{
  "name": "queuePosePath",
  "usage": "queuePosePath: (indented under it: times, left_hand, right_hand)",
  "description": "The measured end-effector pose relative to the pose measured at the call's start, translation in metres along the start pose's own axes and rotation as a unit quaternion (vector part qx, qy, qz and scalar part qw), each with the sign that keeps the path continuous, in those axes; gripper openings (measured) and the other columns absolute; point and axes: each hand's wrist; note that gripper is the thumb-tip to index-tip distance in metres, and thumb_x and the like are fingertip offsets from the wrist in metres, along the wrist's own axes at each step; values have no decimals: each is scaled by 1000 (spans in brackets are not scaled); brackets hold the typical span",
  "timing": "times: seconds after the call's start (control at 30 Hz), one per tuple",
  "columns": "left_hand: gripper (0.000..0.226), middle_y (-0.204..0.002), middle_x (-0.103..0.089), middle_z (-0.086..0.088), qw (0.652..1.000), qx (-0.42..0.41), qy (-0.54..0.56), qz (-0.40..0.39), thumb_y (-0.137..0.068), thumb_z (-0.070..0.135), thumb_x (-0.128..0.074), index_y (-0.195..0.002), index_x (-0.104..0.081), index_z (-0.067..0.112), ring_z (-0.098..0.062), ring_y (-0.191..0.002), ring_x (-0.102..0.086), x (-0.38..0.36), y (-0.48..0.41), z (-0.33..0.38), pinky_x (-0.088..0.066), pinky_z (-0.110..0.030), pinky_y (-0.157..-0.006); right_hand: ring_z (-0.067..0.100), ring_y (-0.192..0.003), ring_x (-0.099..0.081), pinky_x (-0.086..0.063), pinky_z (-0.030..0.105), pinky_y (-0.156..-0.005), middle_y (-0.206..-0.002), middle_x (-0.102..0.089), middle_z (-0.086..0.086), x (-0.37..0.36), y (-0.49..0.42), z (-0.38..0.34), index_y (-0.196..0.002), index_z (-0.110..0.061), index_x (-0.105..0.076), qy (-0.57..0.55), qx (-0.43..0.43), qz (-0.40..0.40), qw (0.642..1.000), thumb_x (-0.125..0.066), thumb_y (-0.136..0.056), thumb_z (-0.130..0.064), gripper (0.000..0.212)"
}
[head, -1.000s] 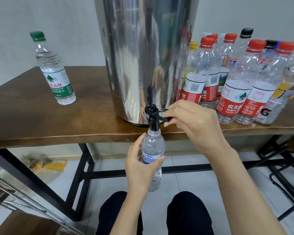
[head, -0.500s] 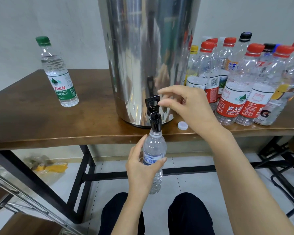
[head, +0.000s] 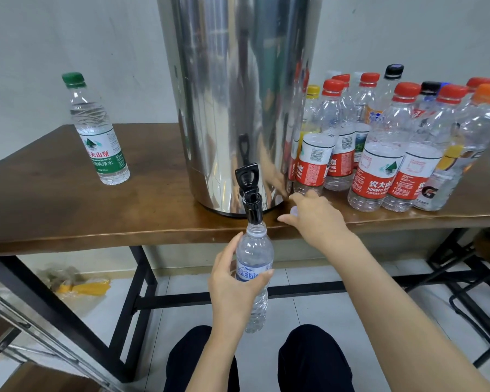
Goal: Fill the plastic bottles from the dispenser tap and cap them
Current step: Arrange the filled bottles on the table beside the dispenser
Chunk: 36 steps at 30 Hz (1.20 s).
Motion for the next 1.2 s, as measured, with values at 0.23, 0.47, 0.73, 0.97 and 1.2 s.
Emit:
queuePosePath:
  times: [0.23, 0.47, 0.73, 0.97, 1.2]
  left_hand:
    - [81, -125, -65, 5, 1000, 12, -15, -17, -60, 2, -91, -129, -61, 34, -15, -111, -66, 0, 12, -5, -58, -34, -90]
    - [81, -124, -66, 6, 998, -10, -21, -61, -56, 11, -92, -126, -63, 38, -16, -111, -66, -7, 18, 15, -57, -35, -89]
    - [81, -123, -66, 8, 995, -35, -12, -90, -60, 7, -93, -128, -62, 36, -14, -110, -66, -15, 22, 41, -58, -40, -90]
    - [82, -124, -65, 10, 995, -53, -26, -82, -60, 8, -94, -130, -61, 35, -14, -110, -65, -10, 27, 50, -58, -36, -90]
    - [81, -124, -64, 10, 994, -73, -29, -75, -61, 9, -93, -130, -60, 35, -16, -113, -64, -1, 29, 57, -58, -30, -87]
  right_hand:
    - [28, -109, -51, -42, 33, -84, -120, -56, 12, -11, -4, 17, -122, -13, -62, -107, 25, 15, 994, -64, -95, -21, 29]
    - [-5, -82, -58, -45, 9, -75, -89, -66, -27, 55, 33, 24, -106, -26, -70, -341, 178, 0, 923, -70, -89, -9, 24]
    - [-3, -92, -63, -50, 15, -83, -108, -66, -5, 77, 56, 12, -110, -19, -72, -285, 275, -92, 914, -71, -85, 3, 34]
    - [0, -86, -60, -47, 15, -78, -100, -66, -6, 77, 59, 6, -108, -18, -74, -248, 274, -73, 926, -78, -82, -11, 26]
    - [3, -66, -57, -48, 22, -66, -70, -62, -22, 78, 66, -5, -102, -37, -71, -183, 239, -22, 953, -71, -78, -55, 30]
Point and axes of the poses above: each hand's wrist, its own y-axis away from the middle knuckle, its own x-axis out of the back of the hand, z = x × y
